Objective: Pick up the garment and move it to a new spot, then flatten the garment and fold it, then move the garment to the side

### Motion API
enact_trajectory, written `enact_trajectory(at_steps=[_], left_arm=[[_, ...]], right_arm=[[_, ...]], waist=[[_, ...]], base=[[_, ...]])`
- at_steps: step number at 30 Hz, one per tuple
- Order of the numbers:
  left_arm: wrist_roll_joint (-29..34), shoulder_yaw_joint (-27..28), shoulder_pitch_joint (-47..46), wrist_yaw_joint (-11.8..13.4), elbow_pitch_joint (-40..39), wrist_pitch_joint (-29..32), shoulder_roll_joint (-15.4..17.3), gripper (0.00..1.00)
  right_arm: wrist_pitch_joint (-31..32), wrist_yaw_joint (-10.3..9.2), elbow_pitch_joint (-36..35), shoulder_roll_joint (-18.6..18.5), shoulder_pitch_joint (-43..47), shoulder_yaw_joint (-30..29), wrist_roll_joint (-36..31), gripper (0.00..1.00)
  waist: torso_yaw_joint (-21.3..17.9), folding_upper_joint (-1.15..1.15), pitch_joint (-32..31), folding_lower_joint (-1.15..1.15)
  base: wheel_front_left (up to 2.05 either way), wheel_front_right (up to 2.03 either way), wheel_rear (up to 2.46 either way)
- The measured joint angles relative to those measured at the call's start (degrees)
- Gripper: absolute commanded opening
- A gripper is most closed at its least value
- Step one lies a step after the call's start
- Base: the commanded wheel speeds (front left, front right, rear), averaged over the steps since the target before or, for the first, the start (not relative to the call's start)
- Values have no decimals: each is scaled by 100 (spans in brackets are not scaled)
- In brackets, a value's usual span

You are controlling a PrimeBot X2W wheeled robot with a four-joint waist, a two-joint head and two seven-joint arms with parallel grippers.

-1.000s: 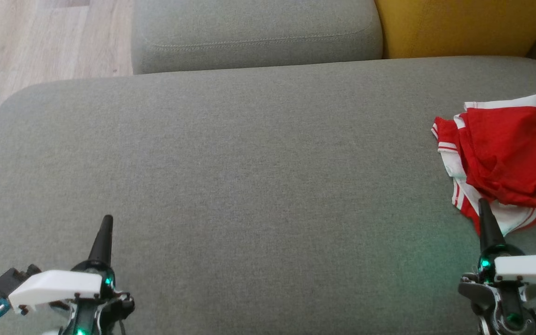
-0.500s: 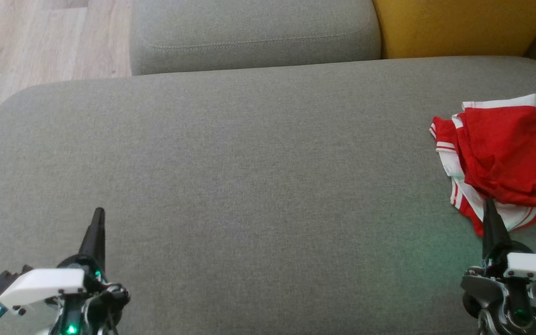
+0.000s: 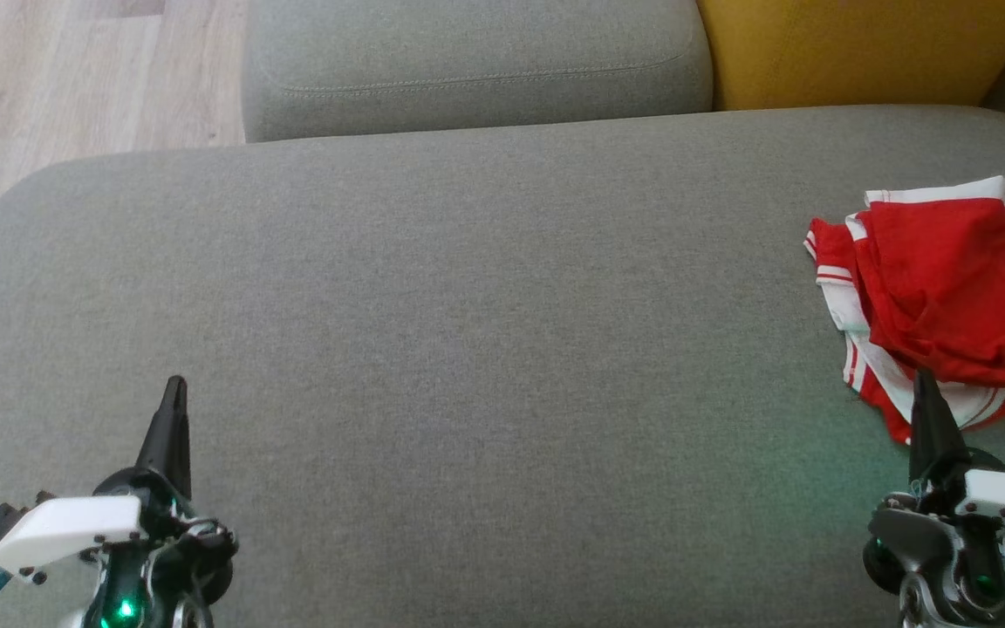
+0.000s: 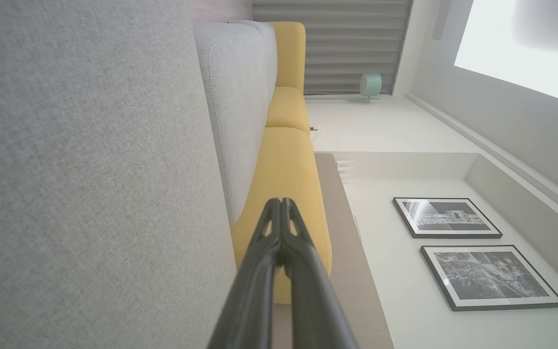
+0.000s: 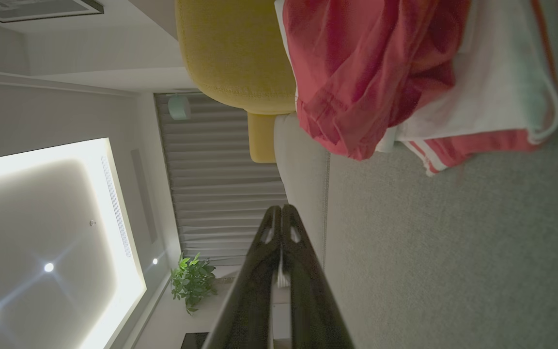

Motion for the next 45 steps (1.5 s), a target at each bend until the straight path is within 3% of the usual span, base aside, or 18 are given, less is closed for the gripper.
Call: enact_trajectory(at_steps=[45], left_arm=[[11, 107, 0, 0, 16, 23, -35, 0]], right_arm=[[65, 0, 11, 9, 0, -70, -11, 0]], waist=[[0, 0, 0, 0]], base=[[0, 0, 0]])
